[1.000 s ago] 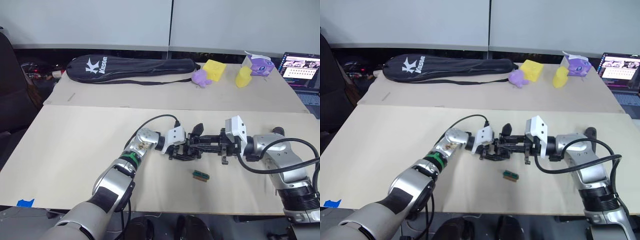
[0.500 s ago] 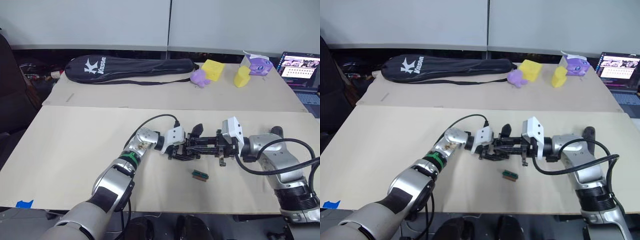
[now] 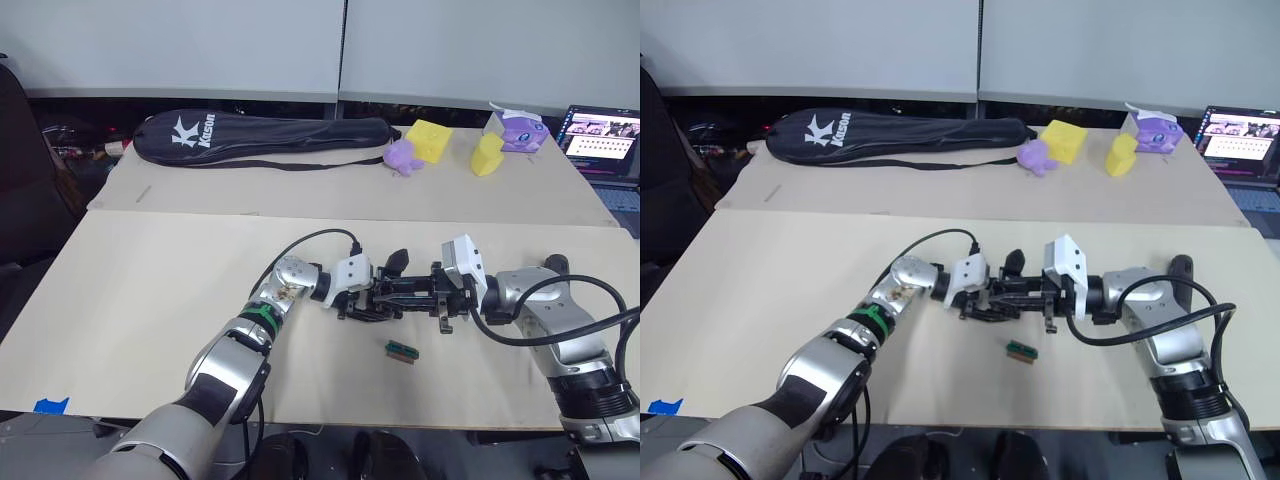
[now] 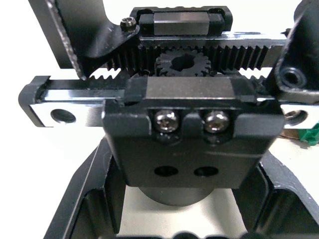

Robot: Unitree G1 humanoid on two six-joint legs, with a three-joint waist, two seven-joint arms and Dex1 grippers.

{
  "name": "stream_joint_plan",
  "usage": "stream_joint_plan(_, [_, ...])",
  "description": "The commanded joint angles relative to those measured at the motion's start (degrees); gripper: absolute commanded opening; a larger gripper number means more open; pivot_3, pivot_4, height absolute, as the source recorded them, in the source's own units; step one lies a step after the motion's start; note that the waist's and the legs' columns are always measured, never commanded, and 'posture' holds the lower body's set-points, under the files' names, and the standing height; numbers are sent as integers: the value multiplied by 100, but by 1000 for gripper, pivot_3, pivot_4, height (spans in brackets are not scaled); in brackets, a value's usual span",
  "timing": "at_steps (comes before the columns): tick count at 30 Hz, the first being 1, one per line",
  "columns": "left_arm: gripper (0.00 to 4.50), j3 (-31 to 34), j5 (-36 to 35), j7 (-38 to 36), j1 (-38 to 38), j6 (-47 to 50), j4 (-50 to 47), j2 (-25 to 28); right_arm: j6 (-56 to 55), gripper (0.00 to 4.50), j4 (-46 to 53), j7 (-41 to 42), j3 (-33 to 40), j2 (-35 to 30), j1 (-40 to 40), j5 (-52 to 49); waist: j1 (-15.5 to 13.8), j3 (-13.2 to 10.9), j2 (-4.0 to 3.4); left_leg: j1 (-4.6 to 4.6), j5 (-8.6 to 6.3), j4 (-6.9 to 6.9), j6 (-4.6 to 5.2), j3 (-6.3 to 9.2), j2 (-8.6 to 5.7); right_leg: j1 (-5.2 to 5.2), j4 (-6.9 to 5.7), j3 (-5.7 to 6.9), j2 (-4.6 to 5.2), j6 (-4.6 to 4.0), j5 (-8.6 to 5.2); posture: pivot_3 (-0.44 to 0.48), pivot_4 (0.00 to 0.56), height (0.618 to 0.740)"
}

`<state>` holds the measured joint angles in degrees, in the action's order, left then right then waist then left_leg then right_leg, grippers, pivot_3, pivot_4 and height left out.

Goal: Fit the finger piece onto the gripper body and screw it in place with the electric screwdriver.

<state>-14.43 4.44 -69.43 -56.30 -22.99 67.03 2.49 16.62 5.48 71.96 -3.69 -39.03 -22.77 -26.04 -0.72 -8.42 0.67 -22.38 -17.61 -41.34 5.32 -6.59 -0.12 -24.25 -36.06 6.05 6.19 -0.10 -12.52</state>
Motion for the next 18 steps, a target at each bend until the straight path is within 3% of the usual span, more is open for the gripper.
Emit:
stream_joint_plan(1, [2329, 74, 5, -51, -175, -76, -17, 17, 130, 330, -349, 173, -53, -250, 113, 143, -3, 0, 0, 0, 0, 0, 0, 0, 0, 0, 0, 0, 0, 0, 0, 0, 150, 740])
stream_joint_plan(18, [2329, 45, 51, -88, -93, -107, -7, 74, 365, 330, -424, 259, 85, -340, -100, -146, 2, 0, 0, 2, 0, 0, 0, 2, 0, 2, 0, 3, 8, 0, 0, 0, 150, 740])
